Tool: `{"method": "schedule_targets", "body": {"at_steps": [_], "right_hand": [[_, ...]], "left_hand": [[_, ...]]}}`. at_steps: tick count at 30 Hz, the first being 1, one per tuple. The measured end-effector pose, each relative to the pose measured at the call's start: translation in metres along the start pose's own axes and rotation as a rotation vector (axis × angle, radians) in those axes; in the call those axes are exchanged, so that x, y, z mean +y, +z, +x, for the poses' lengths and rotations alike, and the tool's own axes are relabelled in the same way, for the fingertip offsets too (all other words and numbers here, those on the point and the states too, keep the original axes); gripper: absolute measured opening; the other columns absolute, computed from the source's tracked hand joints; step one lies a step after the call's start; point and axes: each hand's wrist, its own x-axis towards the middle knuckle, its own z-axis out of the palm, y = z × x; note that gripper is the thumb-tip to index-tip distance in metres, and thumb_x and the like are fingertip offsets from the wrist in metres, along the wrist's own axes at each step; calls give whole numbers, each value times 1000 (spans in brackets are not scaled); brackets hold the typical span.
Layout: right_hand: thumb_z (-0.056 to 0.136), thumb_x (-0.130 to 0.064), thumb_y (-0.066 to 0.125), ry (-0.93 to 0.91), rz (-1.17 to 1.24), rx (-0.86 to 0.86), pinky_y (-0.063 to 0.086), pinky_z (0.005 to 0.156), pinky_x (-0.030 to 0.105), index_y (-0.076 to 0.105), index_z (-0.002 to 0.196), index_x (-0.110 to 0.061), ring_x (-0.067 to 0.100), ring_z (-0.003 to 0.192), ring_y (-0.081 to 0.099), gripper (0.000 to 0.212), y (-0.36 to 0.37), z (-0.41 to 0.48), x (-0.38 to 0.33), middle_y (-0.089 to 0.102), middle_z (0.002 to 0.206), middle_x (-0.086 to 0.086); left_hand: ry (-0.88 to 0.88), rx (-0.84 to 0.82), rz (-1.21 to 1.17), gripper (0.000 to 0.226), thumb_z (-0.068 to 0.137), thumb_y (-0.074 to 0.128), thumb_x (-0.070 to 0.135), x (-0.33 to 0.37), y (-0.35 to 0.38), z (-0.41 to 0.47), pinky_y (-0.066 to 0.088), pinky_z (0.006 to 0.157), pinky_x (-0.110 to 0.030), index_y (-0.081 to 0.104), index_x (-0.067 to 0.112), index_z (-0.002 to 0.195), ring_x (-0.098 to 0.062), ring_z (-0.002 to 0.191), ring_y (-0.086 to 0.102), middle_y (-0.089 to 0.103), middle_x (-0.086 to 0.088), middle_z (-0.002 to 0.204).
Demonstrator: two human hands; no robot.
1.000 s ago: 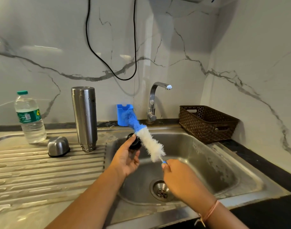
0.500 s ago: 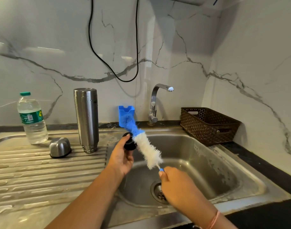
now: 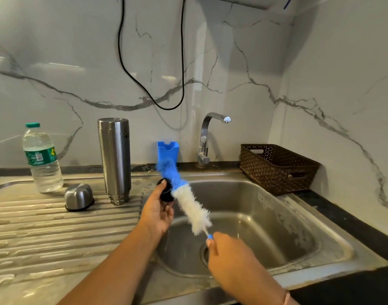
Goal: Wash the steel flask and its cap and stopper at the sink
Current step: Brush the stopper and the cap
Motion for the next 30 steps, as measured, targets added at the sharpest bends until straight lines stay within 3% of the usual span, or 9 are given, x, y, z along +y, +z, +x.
{"method": "schedule_targets", "body": {"at_steps": [2,6,9,14,17,21,24,26,30], "right_hand": [[102,-33,27,-12,16,3,35,75,27,37,87,-23,23,89,50,21,6,-5,-1,49,79,-5],[102,-31,28,60,85,80,36,78,29,44,84,-23,28,106,56,24,-9,11,1,61,112,9],[101,-29,30,28,65,90,35,77,29,43,83,-24,30,109,55,23,-16,15,0,61,116,10],[101,-34,29,6,28,-29,33,74,27,32,73,-22,27,95,53,31,3,-7,-9,49,78,-4],[101,-30,30,57,54,50,40,82,30,48,89,-22,29,105,57,23,-6,6,-7,62,106,7],[100,-27,31,54,53,113,33,72,29,31,69,-23,31,104,56,32,-19,21,-4,61,111,13],[101,-29,30,57,18,47,38,78,30,48,88,-21,29,108,57,24,-13,7,-6,62,109,8],[101,-33,29,33,3,-6,37,78,29,44,97,-22,26,111,57,19,-2,-8,-11,59,103,5],[101,-31,30,43,-54,44,41,84,32,50,112,-18,30,113,56,26,-2,-3,-16,61,116,10]], "left_hand": [[11,22,-57,38,76,75,28,2,-2,2,50,53,-18,62,7,105,-13,65,58,69,-7,76],[-71,-139,-95,35,81,69,15,-4,11,-10,58,66,-31,55,1,110,-23,86,63,64,-18,97],[-63,-179,-113,25,86,63,12,-4,15,-14,57,67,-41,55,1,107,-29,97,62,62,-20,105],[-9,-100,-141,27,87,64,34,4,3,-3,57,63,-35,65,11,101,-19,71,67,72,-9,81],[-25,-87,-33,34,81,68,38,-3,6,-6,46,67,-24,64,10,99,-15,72,58,67,-8,86],[-52,-136,-59,28,83,68,20,-7,17,-17,51,73,-25,58,3,102,-20,82,60,64,-15,94],[-12,-120,-178,36,84,67,20,-1,11,-11,59,72,-36,55,4,114,-25,90,64,63,-18,102],[7,-86,-199,35,88,62,29,2,4,-3,58,61,-36,58,9,117,-23,85,65,65,-13,98],[-48,-51,-80,35,90,57,44,-5,9,-5,54,55,-31,62,11,102,-17,70,64,68,-7,79]]}}
